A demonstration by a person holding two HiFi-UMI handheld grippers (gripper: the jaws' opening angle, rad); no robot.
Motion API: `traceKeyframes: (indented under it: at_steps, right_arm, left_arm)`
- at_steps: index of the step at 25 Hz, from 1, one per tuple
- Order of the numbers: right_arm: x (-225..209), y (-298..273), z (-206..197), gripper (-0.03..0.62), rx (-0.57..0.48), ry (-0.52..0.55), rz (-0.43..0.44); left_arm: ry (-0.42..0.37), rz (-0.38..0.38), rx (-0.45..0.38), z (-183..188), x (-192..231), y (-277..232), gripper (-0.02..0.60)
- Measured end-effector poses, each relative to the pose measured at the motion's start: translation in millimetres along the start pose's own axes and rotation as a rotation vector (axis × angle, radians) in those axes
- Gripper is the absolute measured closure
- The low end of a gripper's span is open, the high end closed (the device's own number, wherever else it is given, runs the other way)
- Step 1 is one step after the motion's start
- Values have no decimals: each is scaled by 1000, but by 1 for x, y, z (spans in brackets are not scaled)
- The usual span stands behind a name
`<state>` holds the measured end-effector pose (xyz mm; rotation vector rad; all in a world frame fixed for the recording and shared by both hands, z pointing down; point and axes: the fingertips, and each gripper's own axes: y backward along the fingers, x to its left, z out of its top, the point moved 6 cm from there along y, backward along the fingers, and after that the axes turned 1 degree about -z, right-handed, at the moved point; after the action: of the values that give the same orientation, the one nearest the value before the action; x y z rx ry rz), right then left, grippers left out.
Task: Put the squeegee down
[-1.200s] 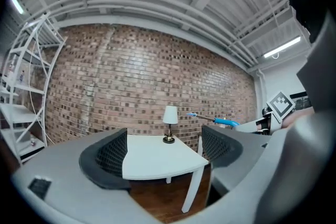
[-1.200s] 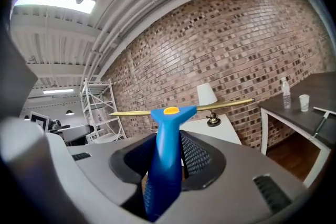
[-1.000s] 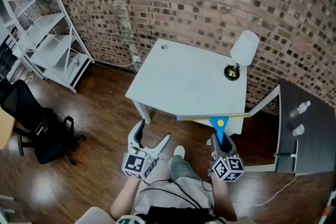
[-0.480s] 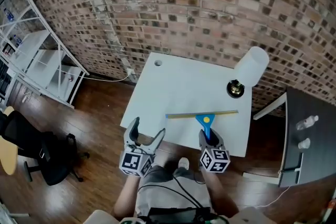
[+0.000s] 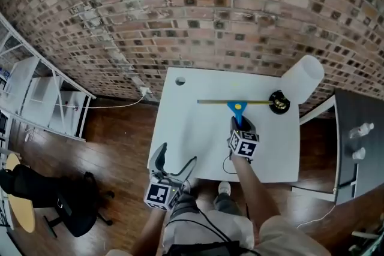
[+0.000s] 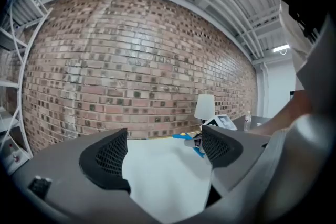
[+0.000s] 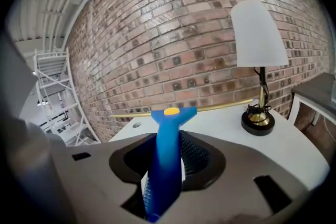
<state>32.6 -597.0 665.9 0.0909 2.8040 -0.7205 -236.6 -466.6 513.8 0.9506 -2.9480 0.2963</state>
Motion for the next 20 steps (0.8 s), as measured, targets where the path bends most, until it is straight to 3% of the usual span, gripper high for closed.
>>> traceKeyframes:
  at_steps: [4, 9, 13, 20]
  right_arm:
    - [-4, -71, 18, 439, 30, 1, -91]
    - [-21, -145, -4, 439, 131, 6, -173]
    - [-13, -173, -3, 439, 181, 29, -188]
    - [-13, -193, -25, 439, 358, -3, -186]
  left_arm:
    - [12, -3, 66, -18, 28, 2, 160]
    - [40, 25, 80, -45, 58, 10, 160]
    - [109, 88, 78, -48, 69, 14, 160]
    - [126, 72, 96, -61, 67, 19, 159]
